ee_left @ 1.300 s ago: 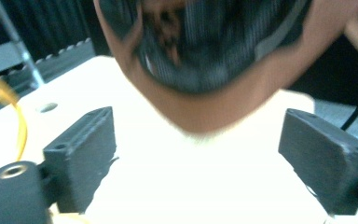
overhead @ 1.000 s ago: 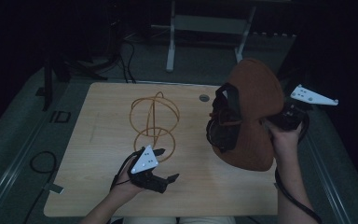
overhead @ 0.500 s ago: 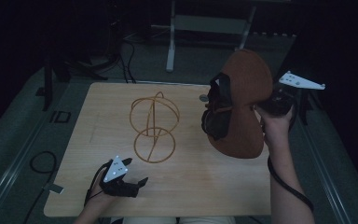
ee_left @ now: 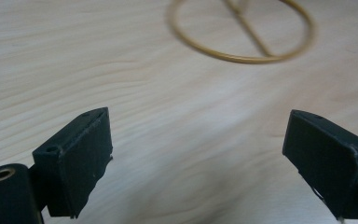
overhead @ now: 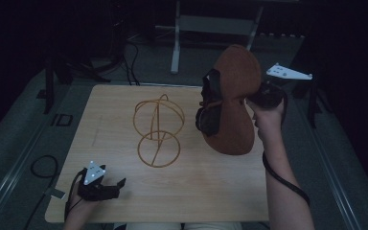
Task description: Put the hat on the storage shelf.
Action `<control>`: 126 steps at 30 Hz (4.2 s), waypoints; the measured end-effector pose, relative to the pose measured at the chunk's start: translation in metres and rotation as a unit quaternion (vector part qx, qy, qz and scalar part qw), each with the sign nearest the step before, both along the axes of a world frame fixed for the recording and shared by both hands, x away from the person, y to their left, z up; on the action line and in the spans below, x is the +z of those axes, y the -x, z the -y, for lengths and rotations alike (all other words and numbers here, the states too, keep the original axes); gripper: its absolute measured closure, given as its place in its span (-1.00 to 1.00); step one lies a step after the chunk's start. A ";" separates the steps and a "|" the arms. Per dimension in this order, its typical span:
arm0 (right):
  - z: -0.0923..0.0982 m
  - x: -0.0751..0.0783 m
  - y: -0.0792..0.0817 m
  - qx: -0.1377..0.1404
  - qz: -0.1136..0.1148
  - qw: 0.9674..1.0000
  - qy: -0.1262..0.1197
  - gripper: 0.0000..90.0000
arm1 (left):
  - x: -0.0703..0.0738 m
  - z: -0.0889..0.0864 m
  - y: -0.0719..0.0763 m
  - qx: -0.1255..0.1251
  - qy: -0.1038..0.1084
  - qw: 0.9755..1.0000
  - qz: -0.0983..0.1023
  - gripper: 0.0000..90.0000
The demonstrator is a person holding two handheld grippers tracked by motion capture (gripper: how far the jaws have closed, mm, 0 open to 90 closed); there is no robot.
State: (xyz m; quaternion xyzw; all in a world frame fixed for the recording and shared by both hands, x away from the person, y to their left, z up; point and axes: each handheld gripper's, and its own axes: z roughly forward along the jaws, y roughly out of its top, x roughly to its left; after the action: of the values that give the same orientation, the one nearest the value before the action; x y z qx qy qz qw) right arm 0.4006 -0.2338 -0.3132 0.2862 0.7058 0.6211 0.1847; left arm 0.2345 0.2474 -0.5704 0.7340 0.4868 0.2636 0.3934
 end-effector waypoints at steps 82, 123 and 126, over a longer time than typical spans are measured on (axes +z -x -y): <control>-0.104 -0.037 0.010 0.085 -0.006 0.988 0.131 -0.70 | -0.005 -0.025 0.003 0.079 0.022 0.997 0.005 -0.79; 0.036 -0.200 0.033 -0.034 -0.084 0.984 0.151 -0.69 | -0.005 -0.023 0.004 0.076 0.017 0.997 0.008 -0.79; 0.039 -0.208 0.036 -0.035 -0.087 0.983 0.156 -0.69 | -0.004 -0.023 0.004 0.078 0.017 0.997 0.008 -0.79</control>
State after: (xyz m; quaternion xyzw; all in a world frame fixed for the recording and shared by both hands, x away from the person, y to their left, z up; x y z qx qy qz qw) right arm 0.3643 -0.2728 -0.5211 0.3311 0.7969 0.4695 0.1869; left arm 0.2302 0.2706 -0.5748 0.6846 0.5439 0.2909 0.3883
